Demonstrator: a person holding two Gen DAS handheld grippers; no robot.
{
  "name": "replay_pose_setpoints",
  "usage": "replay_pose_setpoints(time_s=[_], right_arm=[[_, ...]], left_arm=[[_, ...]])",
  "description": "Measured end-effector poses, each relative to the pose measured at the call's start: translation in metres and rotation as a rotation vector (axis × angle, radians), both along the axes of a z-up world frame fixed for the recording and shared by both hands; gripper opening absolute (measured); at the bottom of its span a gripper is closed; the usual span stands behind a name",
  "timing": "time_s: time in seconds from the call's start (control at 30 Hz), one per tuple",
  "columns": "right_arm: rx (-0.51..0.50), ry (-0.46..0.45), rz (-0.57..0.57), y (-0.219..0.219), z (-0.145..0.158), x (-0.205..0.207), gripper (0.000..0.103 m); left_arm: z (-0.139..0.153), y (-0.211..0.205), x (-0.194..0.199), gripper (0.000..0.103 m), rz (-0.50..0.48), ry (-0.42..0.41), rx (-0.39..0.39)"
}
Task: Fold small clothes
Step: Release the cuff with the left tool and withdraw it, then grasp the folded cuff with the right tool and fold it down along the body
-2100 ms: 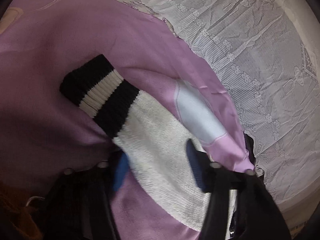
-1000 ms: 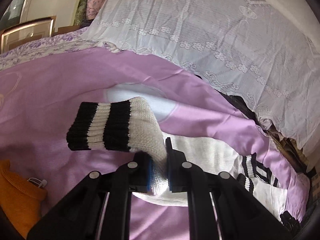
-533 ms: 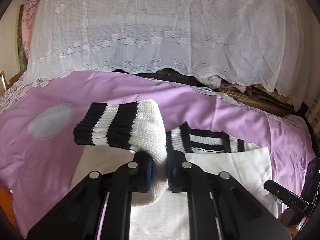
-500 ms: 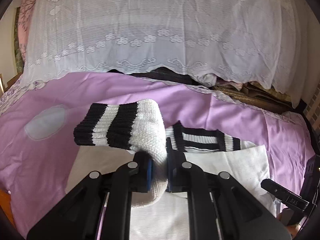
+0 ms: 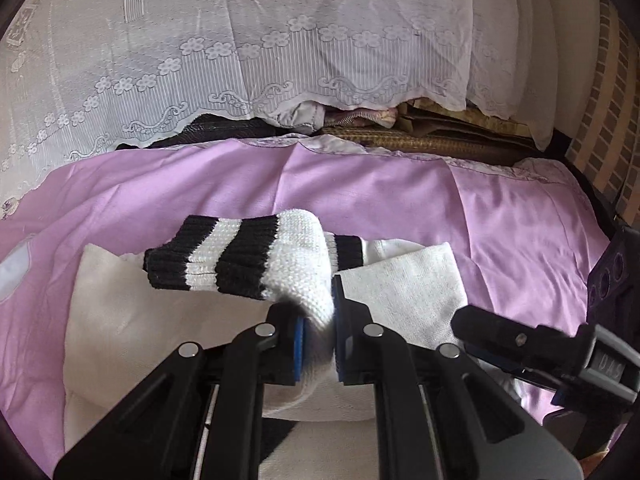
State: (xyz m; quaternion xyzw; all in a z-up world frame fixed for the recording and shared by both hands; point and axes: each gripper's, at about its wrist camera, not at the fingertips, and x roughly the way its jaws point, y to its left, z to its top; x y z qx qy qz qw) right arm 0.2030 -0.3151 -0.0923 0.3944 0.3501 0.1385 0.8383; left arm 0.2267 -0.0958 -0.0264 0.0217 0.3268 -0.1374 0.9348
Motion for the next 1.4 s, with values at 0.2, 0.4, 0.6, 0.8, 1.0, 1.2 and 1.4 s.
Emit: replay_pose_setpoints(time_s=[0.2, 0.4, 0.6, 0.8, 1.0, 1.2, 1.4], right_arm=[[0.003, 0.020, -0.104, -0.021, -0.002, -0.002, 0.092], [-0.077, -0.056, -0.103, -0.014, 0.017, -0.006, 0.084], [-0.266, -0.137, 0.056, 0.044, 0.037, -0.006, 0.080], [-0.591, -0.230, 0.174, 0.132, 0.056, -0.009, 0.080], [-0.906, -0.160, 0.187, 0.195, 0.043, 0.024, 0.080], [-0.765, -0.025, 0.078, 0.136, 0.023, 0.036, 0.064], [-0.337, 0.003, -0.090, 0.050, 0.010, -0.004, 0.067]], left_arm=[[-0.025, -0.003, -0.001, 0.082, -0.008, 0.056, 0.024], [-0.015, 0.033, -0.029, 0.094, -0.034, 0.007, 0.057], [-0.017, 0.115, -0.027, 0.097, 0.175, -0.008, 0.132], [-0.063, 0.178, 0.015, 0.098, 0.348, 0.227, -0.012], [-0.062, 0.156, 0.013, 0.099, 0.358, 0.170, 0.129], [-0.068, 0.168, 0.016, 0.099, 0.353, 0.193, 0.064], [-0.067, 0.167, 0.014, 0.099, 0.352, 0.193, 0.069]])
